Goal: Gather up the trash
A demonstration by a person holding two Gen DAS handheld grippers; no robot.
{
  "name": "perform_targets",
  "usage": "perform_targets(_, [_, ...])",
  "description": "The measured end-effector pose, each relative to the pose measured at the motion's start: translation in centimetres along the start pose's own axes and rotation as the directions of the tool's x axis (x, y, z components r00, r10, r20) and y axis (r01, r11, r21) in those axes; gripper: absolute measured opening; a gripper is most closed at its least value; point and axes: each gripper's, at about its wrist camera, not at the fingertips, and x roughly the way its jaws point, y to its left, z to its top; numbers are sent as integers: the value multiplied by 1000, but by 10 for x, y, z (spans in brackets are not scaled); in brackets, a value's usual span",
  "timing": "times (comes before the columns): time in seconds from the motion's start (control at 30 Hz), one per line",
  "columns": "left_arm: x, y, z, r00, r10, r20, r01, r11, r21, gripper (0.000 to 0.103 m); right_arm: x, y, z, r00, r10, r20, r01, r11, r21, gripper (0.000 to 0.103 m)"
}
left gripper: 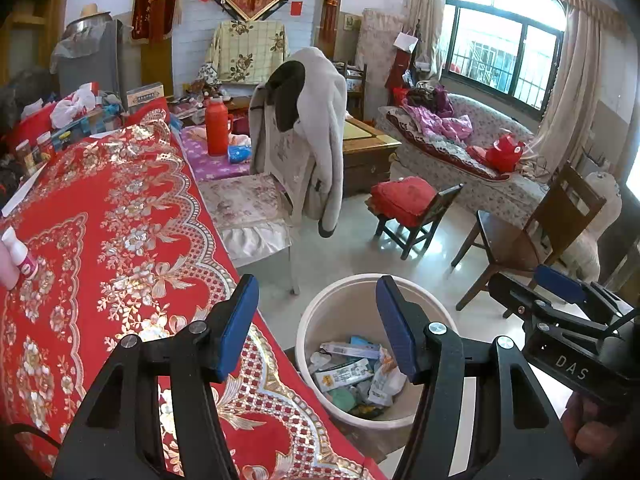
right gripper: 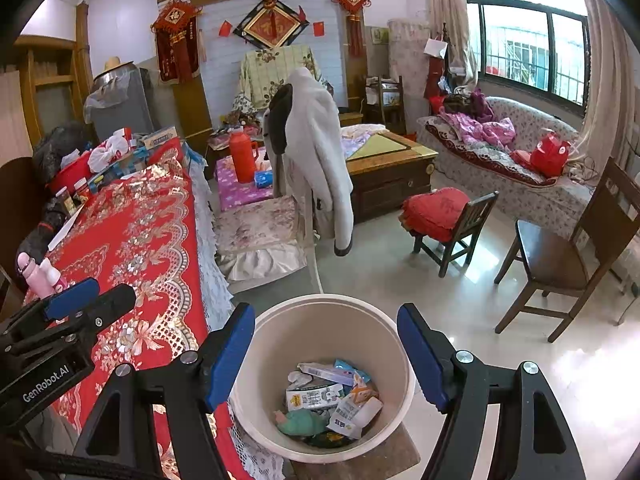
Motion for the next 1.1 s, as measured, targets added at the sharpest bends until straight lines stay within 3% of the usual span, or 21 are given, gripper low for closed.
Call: perform_targets(1.1, [2, 0, -2, 1000, 2, -10, -2, 1000, 0, 60, 1, -7, -11, 1000, -1, -12, 1, 1000, 3, 72])
